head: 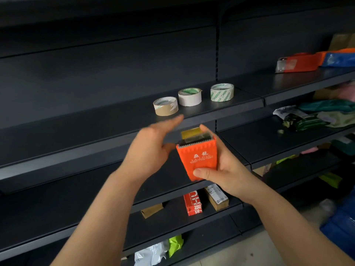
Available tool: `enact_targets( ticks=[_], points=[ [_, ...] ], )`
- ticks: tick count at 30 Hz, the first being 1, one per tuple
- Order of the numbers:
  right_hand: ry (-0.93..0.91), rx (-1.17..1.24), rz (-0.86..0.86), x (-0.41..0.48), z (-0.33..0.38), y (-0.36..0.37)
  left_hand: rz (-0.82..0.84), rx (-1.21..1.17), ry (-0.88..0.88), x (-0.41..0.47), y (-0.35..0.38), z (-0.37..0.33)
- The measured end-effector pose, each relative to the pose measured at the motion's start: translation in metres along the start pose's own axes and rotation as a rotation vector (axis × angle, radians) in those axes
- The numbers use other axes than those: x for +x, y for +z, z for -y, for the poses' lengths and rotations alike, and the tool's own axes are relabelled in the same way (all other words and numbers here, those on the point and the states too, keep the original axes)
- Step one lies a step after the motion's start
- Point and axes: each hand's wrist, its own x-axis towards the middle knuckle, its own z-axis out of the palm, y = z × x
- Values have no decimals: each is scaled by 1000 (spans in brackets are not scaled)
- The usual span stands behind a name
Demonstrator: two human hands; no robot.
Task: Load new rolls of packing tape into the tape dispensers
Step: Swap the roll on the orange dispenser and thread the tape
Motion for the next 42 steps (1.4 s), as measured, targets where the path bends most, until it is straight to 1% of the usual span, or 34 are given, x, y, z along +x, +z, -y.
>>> enact_targets(
  ticks=[1,2,3,4,5,12,17,21,27,30,33,35,38,40,42],
  points=[
    [-18,-31,-18,0,0,0,-12,-111,-87,1,-12,-5],
    [-33,-59,-31,0,-1,0,7,-304,-153,2,-23,-13],
    [-41,-93,-40,0,-1,0,54,-470,-183,2,-34,-23],
    [-44,-133,-46,0,-1,0,102,-570,-188,1,-41,-32],
    [-48,-166,-48,1,-1,1,149,-605,-185,1,-44,-37],
    [-87,-186,-43,-4,0,1,236,-495,-232,-2,-46,-35],
    [-99,-217,-46,-5,2,0,247,-532,-235,-2,-45,-39],
    [-116,-275,-41,-6,5,-2,266,-486,-210,-2,-45,-41],
    [-121,-269,-31,-6,5,-3,316,-533,-206,-2,-45,-41],
    [-122,-256,-22,-6,4,-3,358,-543,-230,-1,-43,-39],
    [-120,-241,-1,-6,3,-2,398,-633,-283,-1,-43,-37],
    [-119,-236,17,-7,3,-3,372,-649,-308,-1,-43,-35],
    [-102,-238,31,-8,1,-5,305,-581,-312,-2,-41,-38],
    [-88,-233,33,-8,1,-5,294,-551,-307,-2,-40,-43],
    [-73,-233,29,-8,0,-5,305,-569,-322,-3,-38,-44]
  ],
)
